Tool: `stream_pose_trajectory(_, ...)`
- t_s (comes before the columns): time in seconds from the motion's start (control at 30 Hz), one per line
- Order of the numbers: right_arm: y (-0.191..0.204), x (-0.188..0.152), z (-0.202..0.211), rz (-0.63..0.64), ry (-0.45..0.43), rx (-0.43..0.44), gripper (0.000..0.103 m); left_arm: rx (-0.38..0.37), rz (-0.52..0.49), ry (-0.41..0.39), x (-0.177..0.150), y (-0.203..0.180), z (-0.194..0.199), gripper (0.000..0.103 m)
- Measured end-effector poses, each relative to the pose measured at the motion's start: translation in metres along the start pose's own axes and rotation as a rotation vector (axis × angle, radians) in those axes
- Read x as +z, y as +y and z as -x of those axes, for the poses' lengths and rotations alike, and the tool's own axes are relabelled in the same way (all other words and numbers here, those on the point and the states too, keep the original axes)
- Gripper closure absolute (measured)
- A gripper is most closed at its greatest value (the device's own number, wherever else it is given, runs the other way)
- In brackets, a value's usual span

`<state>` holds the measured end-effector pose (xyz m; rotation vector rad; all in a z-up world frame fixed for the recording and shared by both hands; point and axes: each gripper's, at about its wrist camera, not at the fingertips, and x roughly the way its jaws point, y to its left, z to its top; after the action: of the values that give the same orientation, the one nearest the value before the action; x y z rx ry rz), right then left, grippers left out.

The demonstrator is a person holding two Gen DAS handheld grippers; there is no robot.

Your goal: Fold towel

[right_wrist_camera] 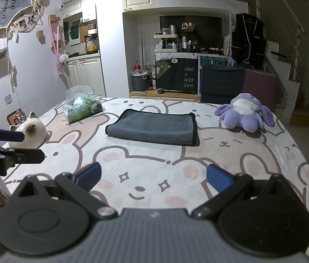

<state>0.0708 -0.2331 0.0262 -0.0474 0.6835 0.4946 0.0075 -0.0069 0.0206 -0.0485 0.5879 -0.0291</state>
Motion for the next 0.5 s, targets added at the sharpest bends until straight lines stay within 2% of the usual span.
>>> stream_pose_trajectory(0.5,0.0018,-0.0005,0.0003,-0.002,-0.001,0.004,0.000,0.002,0.000,-0.001,-0.0001,0.0008,0.0004,0.000)
